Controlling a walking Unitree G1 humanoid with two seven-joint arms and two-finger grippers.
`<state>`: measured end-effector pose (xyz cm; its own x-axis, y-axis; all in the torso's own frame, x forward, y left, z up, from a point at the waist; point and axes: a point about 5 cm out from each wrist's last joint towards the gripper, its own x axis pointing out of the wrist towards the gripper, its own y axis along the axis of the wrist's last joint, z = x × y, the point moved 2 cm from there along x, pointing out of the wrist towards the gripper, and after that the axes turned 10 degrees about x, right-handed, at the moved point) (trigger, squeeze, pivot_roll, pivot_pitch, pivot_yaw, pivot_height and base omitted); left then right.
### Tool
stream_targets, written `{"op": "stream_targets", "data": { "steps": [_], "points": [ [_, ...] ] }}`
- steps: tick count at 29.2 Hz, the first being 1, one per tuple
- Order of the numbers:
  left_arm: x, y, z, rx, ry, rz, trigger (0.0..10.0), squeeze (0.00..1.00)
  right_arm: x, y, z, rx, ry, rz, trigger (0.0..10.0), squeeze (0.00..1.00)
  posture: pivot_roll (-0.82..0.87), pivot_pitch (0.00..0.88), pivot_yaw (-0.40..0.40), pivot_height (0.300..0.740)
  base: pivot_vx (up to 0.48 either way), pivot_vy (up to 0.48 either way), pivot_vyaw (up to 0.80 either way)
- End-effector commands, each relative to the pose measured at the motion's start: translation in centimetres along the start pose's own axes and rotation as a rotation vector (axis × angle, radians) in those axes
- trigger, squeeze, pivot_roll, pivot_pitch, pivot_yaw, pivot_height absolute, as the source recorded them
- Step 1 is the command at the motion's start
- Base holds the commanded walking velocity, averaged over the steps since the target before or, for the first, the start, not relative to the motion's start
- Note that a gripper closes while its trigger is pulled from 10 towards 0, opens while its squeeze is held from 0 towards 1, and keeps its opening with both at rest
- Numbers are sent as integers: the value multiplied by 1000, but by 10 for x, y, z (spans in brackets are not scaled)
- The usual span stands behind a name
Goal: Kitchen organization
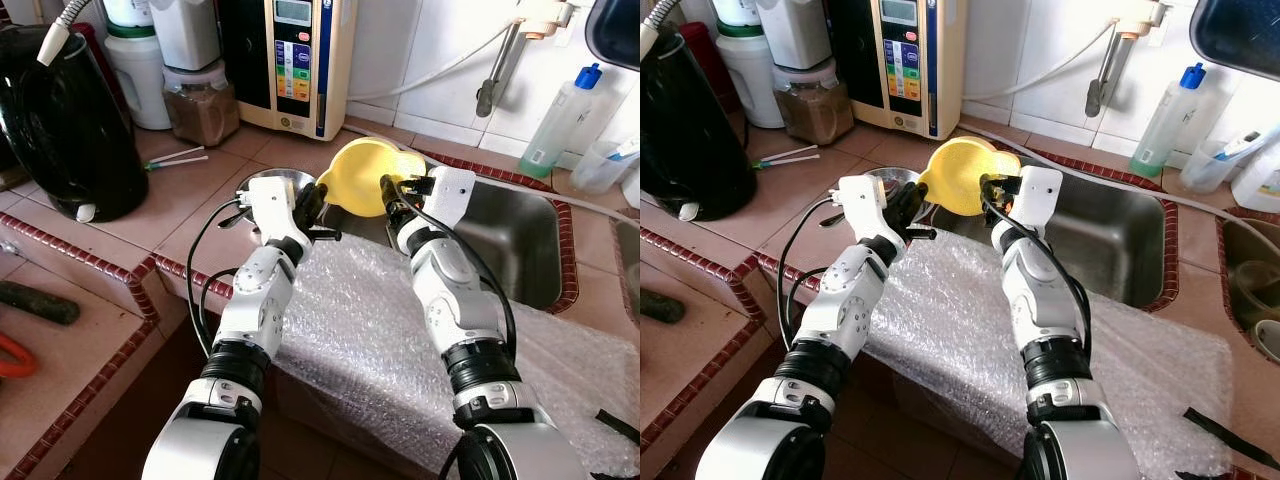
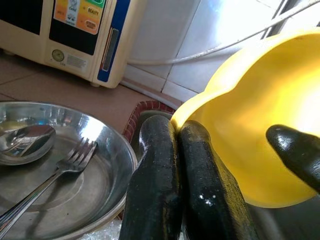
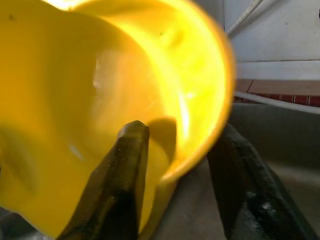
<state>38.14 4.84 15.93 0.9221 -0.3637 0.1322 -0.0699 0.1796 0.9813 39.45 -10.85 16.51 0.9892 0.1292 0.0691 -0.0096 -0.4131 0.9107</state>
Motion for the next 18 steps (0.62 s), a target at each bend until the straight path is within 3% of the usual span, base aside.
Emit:
{"op": "stream_targets", "data": {
  "steps": [1,12,14,15,16,17,18],
  "points": [
    [1,4,18,-20,-33,38,0,0,2,0,1,1,-12,-8,0,0,24,0,-45,740,0,0,0],
    [1,10,4,50,29,54,0,0,6,-7,13,58,-118,-36,0,0,60,0,-35,740,0,0,0],
    [1,10,3,48,35,54,549,0,6,-9,14,75,-130,-41,0,0,63,0,-35,740,0,0,0],
    [2,14,0,51,38,60,3137,0,6,-14,18,99,-166,-59,0,0,79,0,-36,740,0,0,0],
    [2,14,0,51,38,60,3137,0,6,-14,18,99,-166,-59,0,0,79,0,-36,740,0,0,0],
    [2,14,-1,55,39,61,8706,0,6,-15,18,99,-168,-61,0,0,81,0,-36,740,0,0,0],
    [2,14,-2,59,37,58,10000,451,7,-15,18,99,-168,-60,0,0,85,0,-36,740,0,0,0]
  ]
}}
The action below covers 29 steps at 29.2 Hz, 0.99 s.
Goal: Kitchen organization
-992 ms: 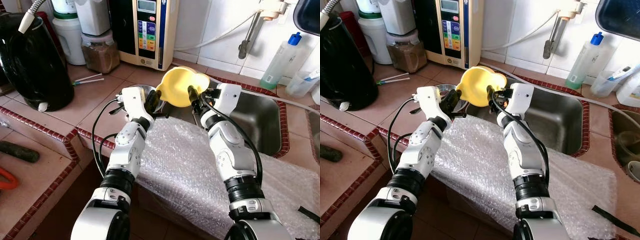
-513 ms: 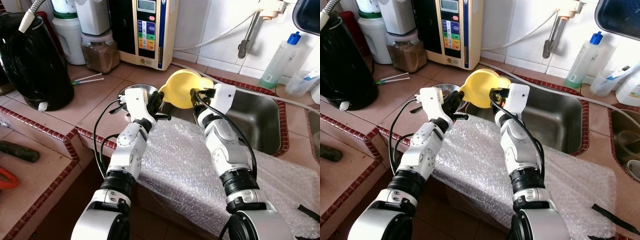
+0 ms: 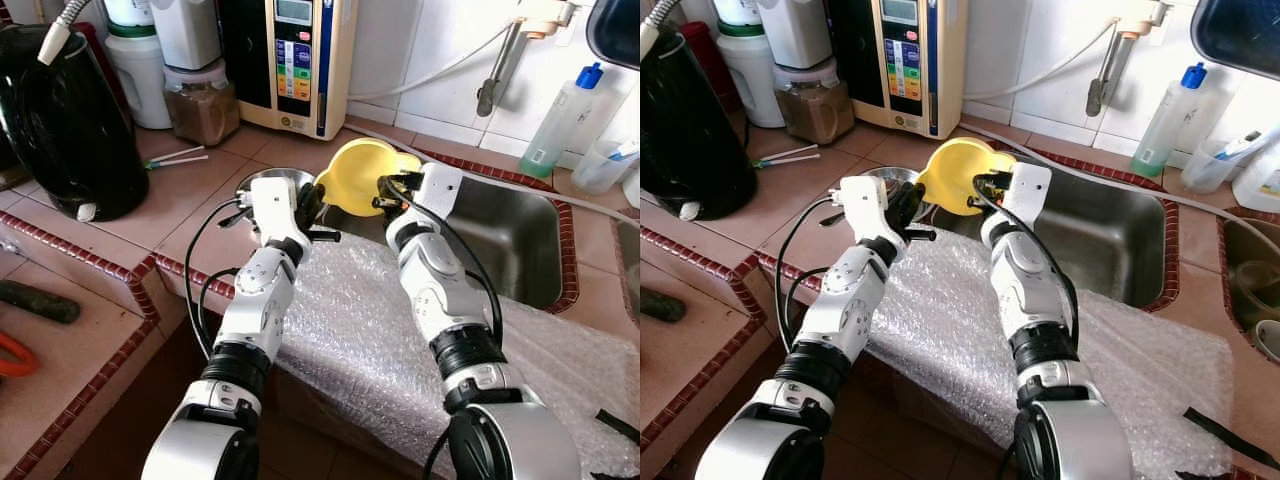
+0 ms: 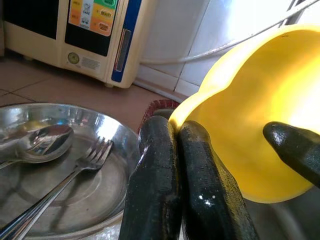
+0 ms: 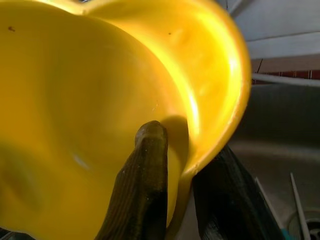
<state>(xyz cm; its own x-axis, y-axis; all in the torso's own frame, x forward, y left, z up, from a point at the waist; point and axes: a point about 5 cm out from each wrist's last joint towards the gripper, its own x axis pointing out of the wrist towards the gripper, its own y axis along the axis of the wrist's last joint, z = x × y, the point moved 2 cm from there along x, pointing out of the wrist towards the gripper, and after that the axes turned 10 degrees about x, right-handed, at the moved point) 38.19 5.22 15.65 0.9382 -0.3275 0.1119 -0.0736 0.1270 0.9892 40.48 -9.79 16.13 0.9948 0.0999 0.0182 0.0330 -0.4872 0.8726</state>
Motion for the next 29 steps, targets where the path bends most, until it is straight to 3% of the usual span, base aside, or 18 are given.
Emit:
{"op": "stream_targets", "data": {
  "steps": [1,9,11,14,20,24,27,28,29],
  "points": [
    [3,15,0,-7,-16,51,10000,1000,-2,-5,25,11,-128,-20,0,0,94,0,-31,740,0,0,0],
    [5,19,1,14,-51,24,10000,1000,-1,-2,33,-14,-173,1,0,0,113,0,-21,740,0,0,0],
    [4,18,12,53,-130,-17,10000,1000,-3,0,47,-50,-238,7,0,0,125,0,-17,740,0,0,0],
    [1,14,15,81,-175,-59,10000,1000,-4,2,59,-97,-293,13,0,0,136,0,-13,740,0,0,0],
    [-10,-1,10,176,-234,-155,10000,1000,-12,13,95,-184,-430,28,0,0,148,0,-5,740,0,0,0],
    [-18,-11,9,249,-277,-212,10000,1000,-17,17,111,-205,-486,23,0,0,150,0,-2,740,0,0,0],
    [-21,-15,9,253,-276,-240,10000,1000,-20,18,119,-224,-514,18,0,0,150,0,-1,740,0,0,0],
    [-22,-17,9,264,-276,-253,10000,1000,-21,18,122,-231,-524,9,2471,0,150,0,-1,740,0,0,0],
    [-23,-19,9,273,-276,-261,10000,1000,-22,17,124,-235,-533,2,3451,0,143,0,0,740,0,0,0]
  ]
}}
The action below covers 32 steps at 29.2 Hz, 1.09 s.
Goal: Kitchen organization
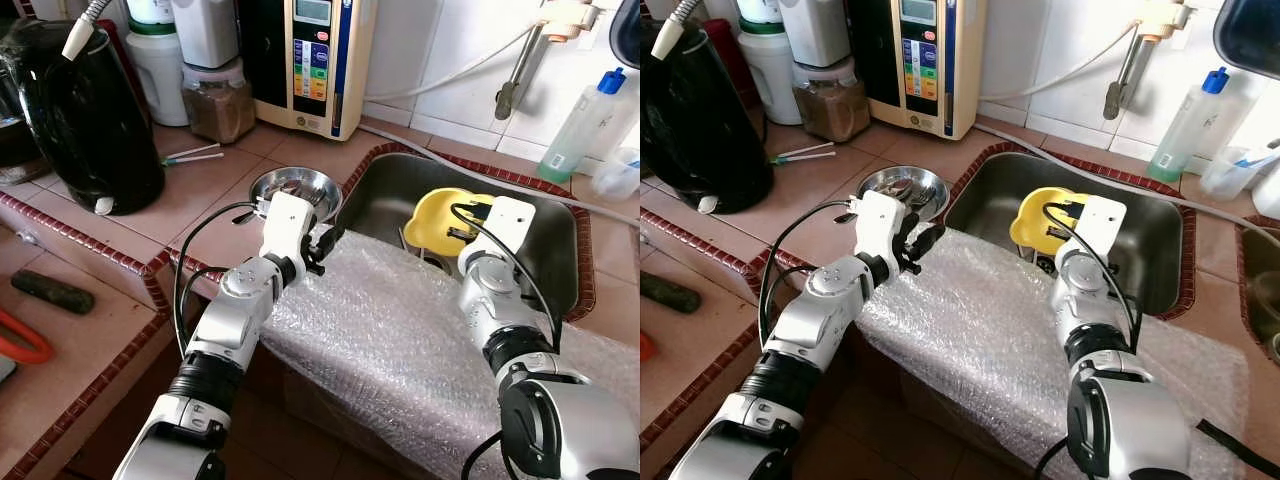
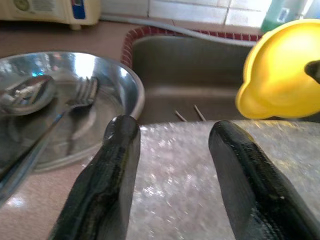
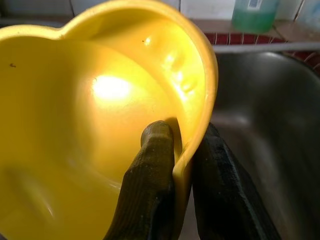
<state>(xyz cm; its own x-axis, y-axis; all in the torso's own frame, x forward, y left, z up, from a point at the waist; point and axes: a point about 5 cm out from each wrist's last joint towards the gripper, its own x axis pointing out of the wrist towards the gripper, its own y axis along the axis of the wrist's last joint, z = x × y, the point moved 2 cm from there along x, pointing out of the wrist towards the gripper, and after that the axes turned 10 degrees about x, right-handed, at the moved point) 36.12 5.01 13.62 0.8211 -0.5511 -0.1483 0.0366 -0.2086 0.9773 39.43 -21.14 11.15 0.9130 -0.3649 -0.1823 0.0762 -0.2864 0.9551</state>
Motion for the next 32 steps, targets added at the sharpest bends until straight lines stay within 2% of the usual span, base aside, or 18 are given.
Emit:
{"op": "stream_targets", "data": {
  "steps": [1,2,3,4,5,6,7,14,22,26,29,32],
  "points": [
    [-1,-2,5,31,-14,-18,10000,1000,2,1,5,-9,-19,-9,7882,0,142,0,-1,740,0,0,0],
    [-1,-2,6,31,-18,-20,10000,1000,1,-1,6,-5,-18,-19,7882,0,140,0,-2,740,0,0,0],
    [-1,-2,7,31,-21,-22,10000,1000,1,-3,6,-6,-21,-26,10000,0,140,0,-2,740,0,0,0],
    [-1,-2,7,31,-21,-22,10000,1000,1,-3,6,-6,-21,-26,10000,0,140,0,-2,740,0,0,0],
    [0,-2,10,35,-29,-25,10000,1000,0,-6,6,-3,-16,-38,10000,467,138,0,-4,740,0,0,0],
    [0,-1,11,37,-31,-26,10000,1000,0,-7,6,-3,-14,-42,10000,467,138,0,-4,740,0,0,0],
    [0,-2,14,38,-40,-33,10000,1000,-1,-13,6,28,-13,-73,10000,1000,137,0,-6,740,0,0,0],
    [0,-3,15,39,-45,-42,10000,1000,-3,-20,7,47,-14,-104,10000,1000,136,0,-8,740,0,0,0],
    [1,-2,15,41,-37,-41,10000,1000,-5,-31,-2,104,63,-189,10000,1000,130,0,-14,740,0,0,0],
    [2,-1,17,37,-40,-38,10000,1000,-11,-47,-11,107,149,-316,10000,1000,129,0,-14,740,0,0,0],
    [3,0,15,39,-37,-37,10000,1000,-13,-50,-14,86,204,-347,10000,1000,130,0,-13,740,0,0,0],
    [3,0,14,42,-33,-36,10000,1000,-14,-50,-18,101,240,-349,10000,1000,130,0,-11,740,0,0,0]
  ]
}}
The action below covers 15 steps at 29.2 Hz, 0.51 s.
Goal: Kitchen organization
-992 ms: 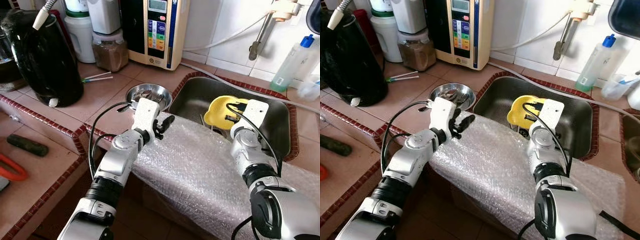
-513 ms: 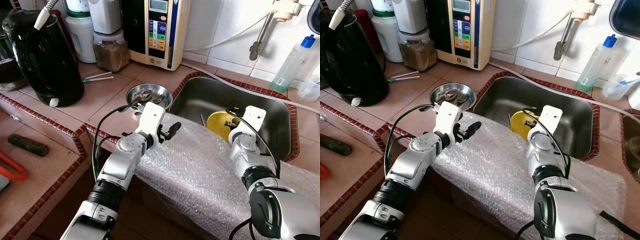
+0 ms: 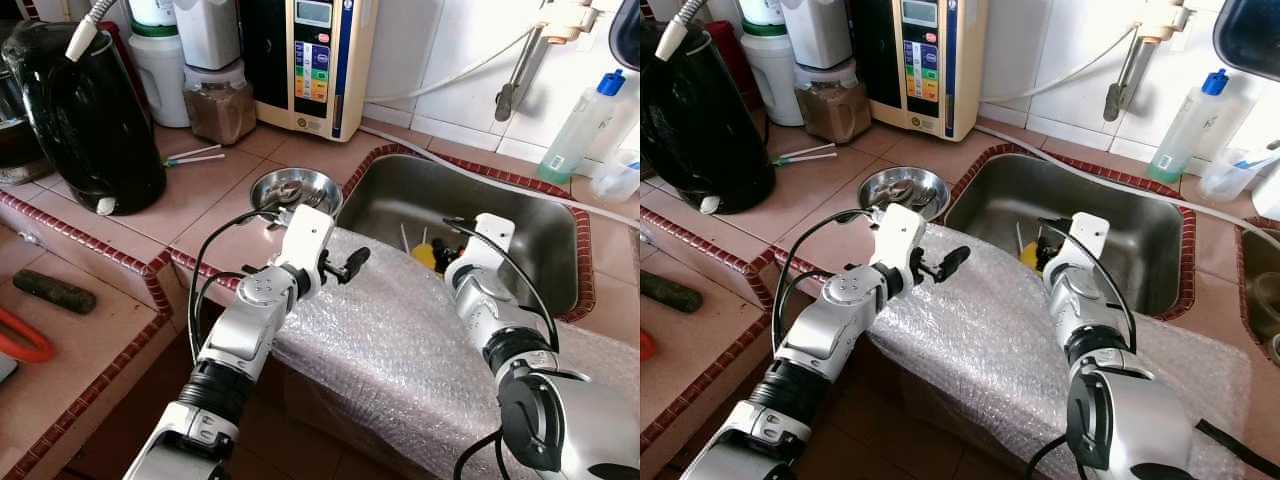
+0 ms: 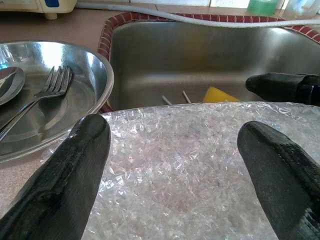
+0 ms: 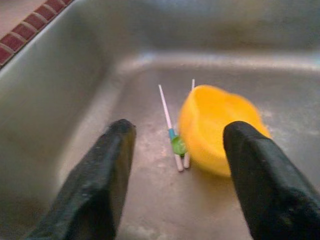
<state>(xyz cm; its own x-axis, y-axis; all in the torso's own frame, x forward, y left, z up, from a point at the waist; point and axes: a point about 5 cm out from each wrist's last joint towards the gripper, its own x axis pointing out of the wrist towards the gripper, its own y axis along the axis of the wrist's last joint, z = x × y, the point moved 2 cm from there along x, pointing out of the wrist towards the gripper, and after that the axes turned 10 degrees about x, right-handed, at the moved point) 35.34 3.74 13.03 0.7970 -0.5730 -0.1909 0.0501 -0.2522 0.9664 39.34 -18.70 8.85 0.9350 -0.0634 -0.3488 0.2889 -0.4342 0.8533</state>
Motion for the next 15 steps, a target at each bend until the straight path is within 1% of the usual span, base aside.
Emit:
{"op": "stream_targets", "data": {
  "steps": [1,5,6,9,10,13,15],
  "points": [
    [1,4,-2,14,8,1,10000,1000,-2,-21,-3,6,22,-83,10000,1000,130,0,-10,740,0,0,0],
    [1,8,-9,9,64,21,10000,1000,-1,-9,-16,-63,98,12,10000,1000,128,0,-7,740,0,0,0],
    [1,13,-18,4,125,48,10000,1000,-2,-5,-26,-93,145,59,10000,1000,129,0,-7,740,0,0,0],
    [-1,18,-29,0,197,70,10000,1000,-3,-2,-36,-107,191,104,10000,1000,129,0,-7,740,0,0,0],
    [-2,21,-36,5,242,88,10000,1000,-5,-1,-43,-114,227,128,10000,1000,128,0,-7,740,0,0,0],
    [-5,26,-48,-2,319,117,10000,1000,-8,0,-54,-82,295,166,10000,1000,127,0,-7,740,0,0,0],
    [-9,31,-59,-7,396,148,10000,1000,-11,-1,-63,-125,347,197,10000,1000,127,0,-7,740,0,0,0]
  ]
}}
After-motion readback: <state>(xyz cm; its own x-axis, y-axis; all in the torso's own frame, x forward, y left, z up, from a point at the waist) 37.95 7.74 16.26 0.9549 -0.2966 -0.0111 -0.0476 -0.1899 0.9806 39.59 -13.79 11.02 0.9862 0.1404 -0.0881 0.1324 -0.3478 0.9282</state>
